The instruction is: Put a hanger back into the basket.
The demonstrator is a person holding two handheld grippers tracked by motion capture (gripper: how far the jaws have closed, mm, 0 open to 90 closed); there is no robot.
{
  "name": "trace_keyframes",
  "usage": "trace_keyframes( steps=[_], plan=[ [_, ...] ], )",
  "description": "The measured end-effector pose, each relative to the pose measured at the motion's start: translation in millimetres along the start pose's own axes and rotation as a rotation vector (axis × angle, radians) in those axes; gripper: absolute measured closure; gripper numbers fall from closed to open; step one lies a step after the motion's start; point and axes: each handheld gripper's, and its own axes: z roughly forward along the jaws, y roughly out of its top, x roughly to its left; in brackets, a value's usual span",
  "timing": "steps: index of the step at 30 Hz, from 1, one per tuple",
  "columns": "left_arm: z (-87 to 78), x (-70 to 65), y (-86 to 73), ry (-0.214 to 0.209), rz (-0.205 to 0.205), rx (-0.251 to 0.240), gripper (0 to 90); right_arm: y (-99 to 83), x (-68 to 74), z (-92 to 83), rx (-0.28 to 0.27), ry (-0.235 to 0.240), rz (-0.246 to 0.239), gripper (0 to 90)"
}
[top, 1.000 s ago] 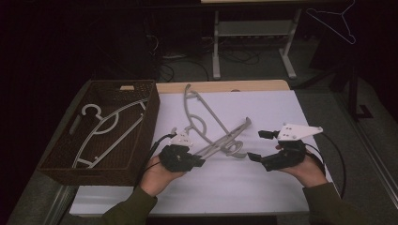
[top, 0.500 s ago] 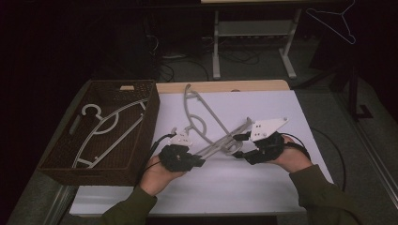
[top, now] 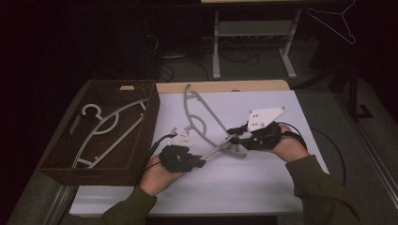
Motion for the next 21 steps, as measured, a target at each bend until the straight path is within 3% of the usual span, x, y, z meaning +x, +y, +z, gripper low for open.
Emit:
trace_keyframes(
  steps=[10,15,18,21],
  plan=[
    [0.8,3.4,-3.0,0.021,0.017,0.012,73.1,9.5,-7.3,16.6,-0.053,-0.025,-0.005,76.9],
    [3.2,4.2,-4.4,0.063,0.017,0.009,58.7,10.4,-6.9,20.9,-0.066,-0.010,-0.010,77.2],
    [-1.2,5.3,-2.7,0.120,0.051,0.003,50.7,10.6,-7.4,21.4,-0.067,-0.005,-0.004,77.2],
    [-4.2,3.1,0.6,0.131,0.053,-0.023,51.2,10.8,-9.2,22.8,-0.071,-0.005,-0.004,77.2]
  ],
)
